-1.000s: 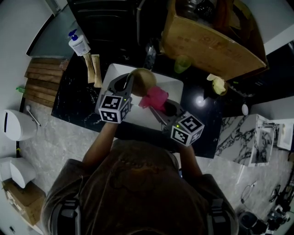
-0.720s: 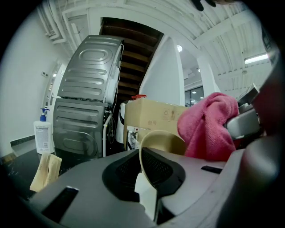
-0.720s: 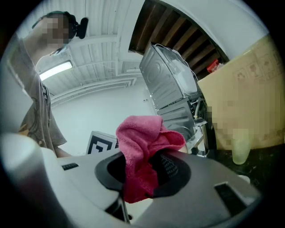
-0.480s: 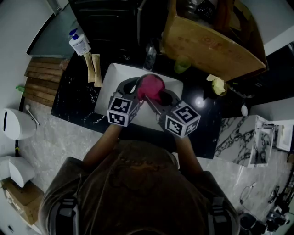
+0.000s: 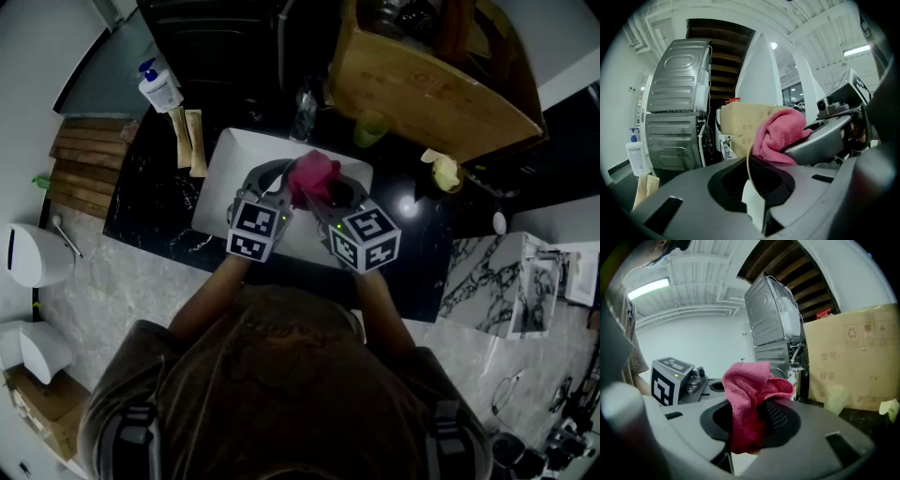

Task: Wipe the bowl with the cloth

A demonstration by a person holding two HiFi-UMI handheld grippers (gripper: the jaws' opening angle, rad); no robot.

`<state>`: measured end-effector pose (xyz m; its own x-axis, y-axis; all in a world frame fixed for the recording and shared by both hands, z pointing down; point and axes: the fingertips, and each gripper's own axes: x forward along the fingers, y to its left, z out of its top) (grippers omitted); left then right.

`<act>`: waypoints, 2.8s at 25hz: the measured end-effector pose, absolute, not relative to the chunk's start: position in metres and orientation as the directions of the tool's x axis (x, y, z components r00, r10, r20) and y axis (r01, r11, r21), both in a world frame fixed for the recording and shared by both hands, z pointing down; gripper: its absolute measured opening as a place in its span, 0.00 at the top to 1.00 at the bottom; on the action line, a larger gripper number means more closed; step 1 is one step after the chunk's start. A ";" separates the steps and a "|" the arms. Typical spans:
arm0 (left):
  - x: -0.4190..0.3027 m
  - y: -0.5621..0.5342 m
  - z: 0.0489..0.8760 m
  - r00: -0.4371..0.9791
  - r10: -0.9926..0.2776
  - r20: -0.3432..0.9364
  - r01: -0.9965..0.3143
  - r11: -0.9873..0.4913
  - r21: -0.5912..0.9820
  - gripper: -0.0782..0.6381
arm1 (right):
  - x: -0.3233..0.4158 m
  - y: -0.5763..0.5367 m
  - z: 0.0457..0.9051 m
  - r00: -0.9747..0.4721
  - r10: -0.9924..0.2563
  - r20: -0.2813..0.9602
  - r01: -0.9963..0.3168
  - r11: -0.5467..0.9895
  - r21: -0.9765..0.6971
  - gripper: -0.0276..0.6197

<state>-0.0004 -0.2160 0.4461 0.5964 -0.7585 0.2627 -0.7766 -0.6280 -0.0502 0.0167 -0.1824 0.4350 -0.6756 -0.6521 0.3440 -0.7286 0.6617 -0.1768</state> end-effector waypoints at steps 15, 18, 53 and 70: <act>-0.007 -0.219 0.443 0.565 -0.781 0.264 -0.797 -0.600 -0.067 0.85 | 0.045 -0.191 0.456 -0.547 -0.711 0.443 -0.815 0.574 -0.084 0.78; -0.009 -0.219 0.445 0.558 -0.787 0.265 -0.803 -0.592 -0.067 0.84 | 0.048 -0.184 0.466 -0.546 -0.696 0.467 -0.814 0.571 -0.101 0.78; 0.004 -0.211 0.454 0.580 -0.761 0.291 -0.777 -0.624 -0.082 0.86 | 0.026 -0.183 0.465 -0.574 -0.656 0.490 -0.757 0.653 -0.013 0.78; -0.005 -0.217 0.456 0.566 -0.771 0.293 -0.795 -0.604 -0.052 0.85 | 0.046 -0.193 0.472 -0.512 -0.692 0.509 -0.808 0.589 -0.011 0.78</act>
<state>-0.0053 -0.2174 0.4560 0.5658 -0.7706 0.2933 -0.7954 -0.6038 -0.0521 0.0460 -0.1927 0.4725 -0.5118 -0.6921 0.5089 -0.8080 0.5891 -0.0114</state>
